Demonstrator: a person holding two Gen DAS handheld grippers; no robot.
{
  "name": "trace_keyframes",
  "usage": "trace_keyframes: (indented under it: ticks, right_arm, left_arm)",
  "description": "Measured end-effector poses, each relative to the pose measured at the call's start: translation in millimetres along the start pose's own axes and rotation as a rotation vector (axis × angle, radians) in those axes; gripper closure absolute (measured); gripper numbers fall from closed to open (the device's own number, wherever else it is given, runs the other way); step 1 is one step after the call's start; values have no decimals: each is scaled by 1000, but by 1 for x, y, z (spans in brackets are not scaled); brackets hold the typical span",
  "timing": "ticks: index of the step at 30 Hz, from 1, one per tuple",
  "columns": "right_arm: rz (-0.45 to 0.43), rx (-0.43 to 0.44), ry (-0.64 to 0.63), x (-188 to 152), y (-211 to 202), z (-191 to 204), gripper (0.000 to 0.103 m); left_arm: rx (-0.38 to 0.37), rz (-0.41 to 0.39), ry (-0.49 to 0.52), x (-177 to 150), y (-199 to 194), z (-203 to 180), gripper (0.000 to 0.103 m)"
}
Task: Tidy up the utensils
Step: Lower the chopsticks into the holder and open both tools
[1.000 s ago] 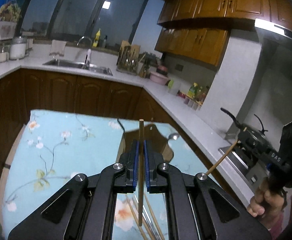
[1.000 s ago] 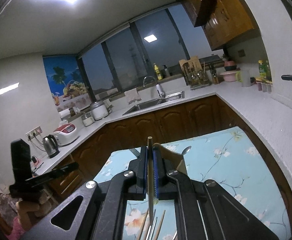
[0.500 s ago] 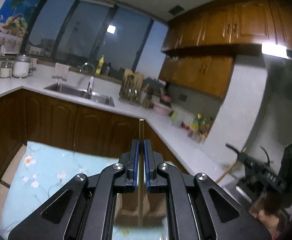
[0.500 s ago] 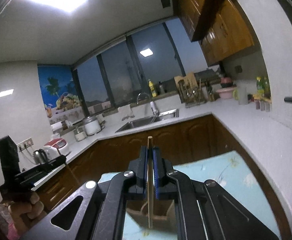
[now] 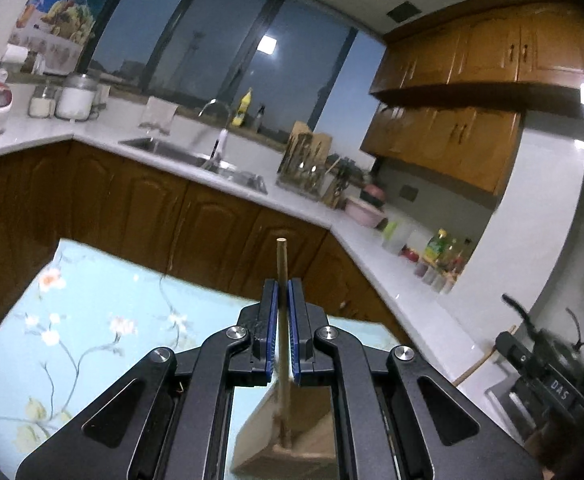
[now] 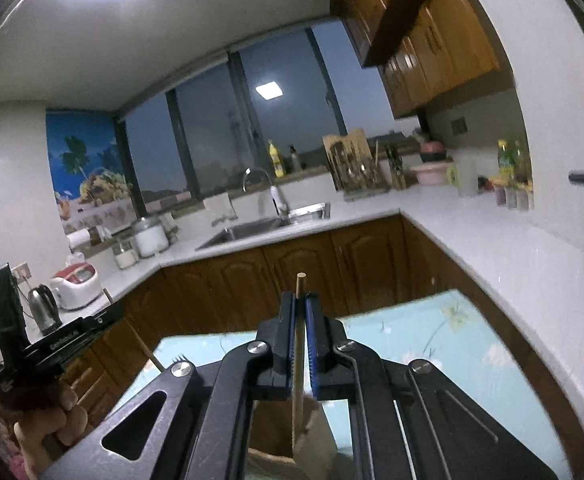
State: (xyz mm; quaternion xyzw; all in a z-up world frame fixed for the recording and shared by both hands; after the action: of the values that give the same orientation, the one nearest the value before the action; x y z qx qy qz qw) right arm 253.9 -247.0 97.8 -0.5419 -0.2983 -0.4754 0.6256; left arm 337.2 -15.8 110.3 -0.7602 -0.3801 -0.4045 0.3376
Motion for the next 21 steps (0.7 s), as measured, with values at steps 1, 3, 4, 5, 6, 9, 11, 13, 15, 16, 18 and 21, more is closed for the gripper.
trace_keyframes:
  ticks: [1, 3, 4, 5, 6, 9, 11, 13, 15, 16, 18, 21]
  right_arm:
    - [14, -2, 1, -6, 4, -1, 98]
    - [43, -2, 6, -16, 11, -3, 98]
    - [53, -2, 9, -18, 13, -4, 98]
    - [60, -3, 13, -21, 15, -4, 97]
    - [55, -8, 14, -23, 13, -5, 97]
    - [71, -5, 24, -20, 12, -9, 97]
    - [84, -7, 24, -17, 14, -10, 97]
    - [96, -2, 33, -16, 16, -12, 97]
    - [111, 1, 48, -16, 19, -13, 97]
    - [117, 4, 54, -15, 20, -14, 97]
    - [128, 10, 61, -15, 22, -16, 93]
    - [152, 36, 79, -13, 22, -18, 87]
  left_arm:
    - [-1, 11, -3, -6, 2, 2, 98]
    - [-4, 37, 7, -16, 5, 3, 98]
    - [-7, 48, 15, -19, 7, 2, 98]
    - [-10, 58, 22, -20, 8, 2, 98]
    - [-11, 73, 33, -23, 11, 1, 98]
    - [5, 100, 76, -31, 14, -4, 97]
    - [2, 108, 76, -30, 13, -5, 97]
    - [2, 119, 73, -28, 14, -5, 97]
    - [5, 128, 73, -27, 15, -5, 97]
    - [5, 133, 74, -26, 15, -5, 97]
    - [10, 144, 65, -25, 15, -4, 96]
    - [6, 140, 46, -22, 8, -6, 79]
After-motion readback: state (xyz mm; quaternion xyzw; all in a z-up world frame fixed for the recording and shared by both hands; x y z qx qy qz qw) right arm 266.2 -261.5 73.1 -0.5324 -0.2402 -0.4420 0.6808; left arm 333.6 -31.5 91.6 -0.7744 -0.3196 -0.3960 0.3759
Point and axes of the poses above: each gripper's, at about its wrist camera, not at the fingertips, and y roughly the way its jaws point, z to its left, x to its top, the point moved 2 cm from there along y, roughly the way its jaws point, and after that the axes turned 12 degrees about -x, right-handed, at the moved point
